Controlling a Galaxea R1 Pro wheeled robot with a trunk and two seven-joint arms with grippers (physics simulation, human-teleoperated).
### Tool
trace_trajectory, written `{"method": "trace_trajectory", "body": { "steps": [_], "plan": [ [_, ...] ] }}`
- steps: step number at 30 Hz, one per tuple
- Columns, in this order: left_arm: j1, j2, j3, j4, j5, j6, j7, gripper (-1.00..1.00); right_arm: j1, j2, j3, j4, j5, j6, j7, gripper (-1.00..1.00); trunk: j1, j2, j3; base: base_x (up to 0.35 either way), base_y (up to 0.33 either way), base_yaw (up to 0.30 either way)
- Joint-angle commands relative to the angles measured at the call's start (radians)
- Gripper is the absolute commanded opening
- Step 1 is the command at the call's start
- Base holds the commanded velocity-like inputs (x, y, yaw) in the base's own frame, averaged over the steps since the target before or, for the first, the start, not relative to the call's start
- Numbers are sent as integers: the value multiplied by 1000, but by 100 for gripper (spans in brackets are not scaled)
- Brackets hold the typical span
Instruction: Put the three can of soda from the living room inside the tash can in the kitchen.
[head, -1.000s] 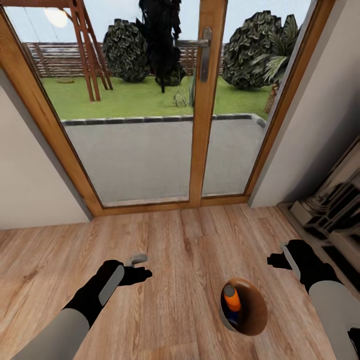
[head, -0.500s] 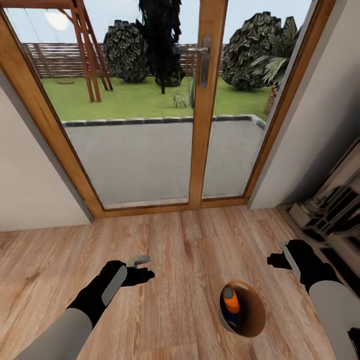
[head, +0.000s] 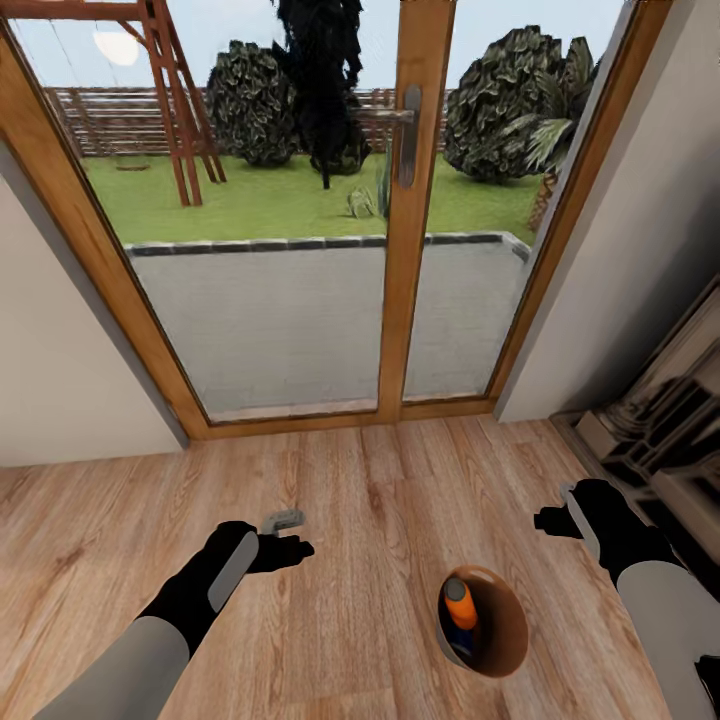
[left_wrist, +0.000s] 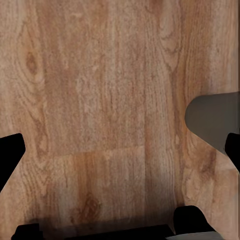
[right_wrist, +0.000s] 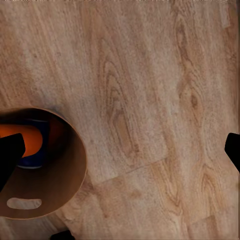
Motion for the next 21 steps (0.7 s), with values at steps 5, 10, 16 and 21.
{"method": "trace_trajectory", "body": {
  "steps": [5, 10, 16, 21],
  "plan": [
    [0, -1, 0, 0, 0, -1, 0, 100, 0, 1, 2, 1, 2, 0, 0, 100, -19, 35, 16, 0, 0, 0],
    [0, -2, 0, 0, -1, -2, 0, 100, 0, 1, 2, 0, 4, 0, 0, 100, -38, 70, 31, 0, 0, 0],
    [0, -3, 0, 0, -2, -3, 0, 100, 0, 2, 3, 1, 4, 0, 0, 100, -61, 112, 50, 0, 0, 0],
    [0, -3, 0, 0, -2, -3, 0, 100, 0, 2, 3, 1, 5, 0, -1, 100, -81, 147, 66, 0, 0, 0]
  ]
}}
